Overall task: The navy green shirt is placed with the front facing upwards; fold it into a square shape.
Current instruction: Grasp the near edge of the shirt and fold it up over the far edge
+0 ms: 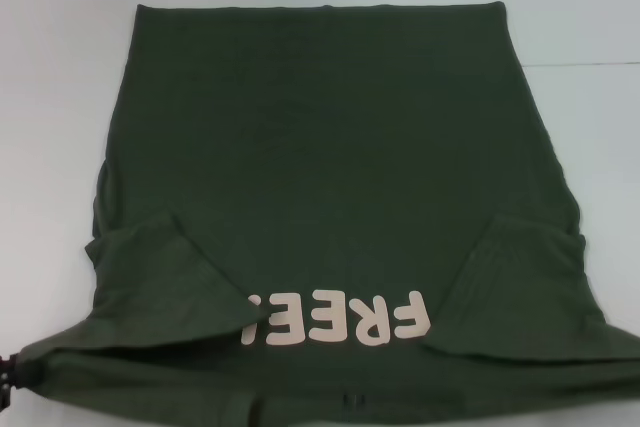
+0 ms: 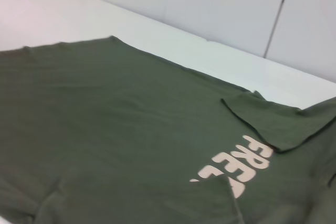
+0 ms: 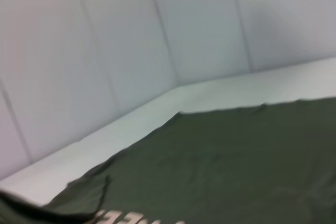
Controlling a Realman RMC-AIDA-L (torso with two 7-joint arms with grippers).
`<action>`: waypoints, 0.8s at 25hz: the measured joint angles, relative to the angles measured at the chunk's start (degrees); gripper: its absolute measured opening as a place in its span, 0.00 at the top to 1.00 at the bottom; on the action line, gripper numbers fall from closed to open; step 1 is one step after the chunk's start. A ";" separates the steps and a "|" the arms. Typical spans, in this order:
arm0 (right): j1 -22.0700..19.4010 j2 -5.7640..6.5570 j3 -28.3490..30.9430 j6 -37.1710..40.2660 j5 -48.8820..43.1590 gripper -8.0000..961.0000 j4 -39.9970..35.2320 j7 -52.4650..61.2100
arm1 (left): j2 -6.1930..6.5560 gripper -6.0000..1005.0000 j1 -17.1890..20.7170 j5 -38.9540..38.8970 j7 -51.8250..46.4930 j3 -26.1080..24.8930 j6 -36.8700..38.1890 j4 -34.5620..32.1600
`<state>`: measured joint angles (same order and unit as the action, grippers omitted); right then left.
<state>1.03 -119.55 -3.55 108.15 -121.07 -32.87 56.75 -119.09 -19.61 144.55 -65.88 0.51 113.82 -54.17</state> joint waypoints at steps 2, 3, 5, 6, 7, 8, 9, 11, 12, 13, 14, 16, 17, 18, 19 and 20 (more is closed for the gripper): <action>0.34 0.00 1.96 0.20 0.08 0.96 -0.02 0.00 | 0.01 0.97 0.06 -0.11 0.49 -1.30 -0.07 0.28; 0.48 0.01 2.81 0.36 0.14 0.96 -0.05 -0.01 | 0.02 0.97 0.10 -0.16 0.63 -1.87 -0.07 0.44; 0.80 0.05 3.78 0.79 0.24 0.96 -0.14 -0.02 | 0.06 0.97 0.16 -0.30 1.01 -2.73 -0.09 0.73; 0.98 0.07 3.90 0.95 0.25 0.96 -0.14 -0.02 | 0.06 0.97 0.20 -0.32 1.18 -2.96 -0.17 0.90; 1.24 0.07 3.96 1.22 0.25 0.96 -0.14 -0.07 | 0.06 0.97 0.24 -0.34 1.36 -3.17 -0.39 1.17; 1.50 0.07 4.00 1.52 0.26 0.96 -0.14 -0.12 | 0.05 0.97 0.25 -0.35 1.45 -3.25 -0.60 1.46; 1.77 0.07 4.02 1.89 0.27 0.96 -0.14 -0.16 | 0.04 0.97 0.26 -0.46 1.49 -3.29 -0.87 1.80; 2.38 0.06 4.33 2.90 0.31 0.96 -0.32 -0.20 | 0.04 0.97 0.27 -1.10 1.60 -3.37 -1.08 2.24; 2.56 0.05 4.74 3.62 0.33 0.96 -0.44 -0.37 | 0.06 0.97 0.27 -1.87 1.76 -3.43 -0.99 2.35; 2.70 0.09 5.13 4.26 0.36 0.96 -0.53 -0.62 | 0.07 0.97 0.28 -2.63 2.00 -3.46 -0.78 2.43; 2.73 0.26 5.79 5.01 0.41 0.96 -0.62 -1.05 | 0.09 0.97 0.33 -3.26 2.26 -3.49 -0.52 2.48; 2.47 0.44 6.72 5.55 0.45 0.96 -0.56 -1.83 | 0.02 0.97 0.59 -4.22 2.82 -3.59 -0.14 2.65; 2.00 0.44 7.21 5.55 0.46 0.96 -0.27 -2.36 | -0.11 0.97 0.88 -4.72 3.18 -3.68 -0.01 2.80; 1.55 0.37 7.77 5.55 0.52 0.96 0.09 -3.05 | -0.27 0.97 1.26 -5.21 3.49 -3.79 0.06 3.00; 1.12 0.27 8.28 5.55 0.57 0.96 0.40 -3.72 | -0.40 0.97 1.58 -5.70 3.65 -3.83 0.04 3.23; 0.88 0.14 8.78 5.53 0.66 0.96 0.69 -4.35 | -0.53 0.97 1.96 -6.51 3.92 -3.93 -0.06 3.54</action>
<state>1.90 -119.41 5.22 113.69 -120.42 -32.18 52.41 -119.62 -17.65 138.04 -61.96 -3.42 113.77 -50.64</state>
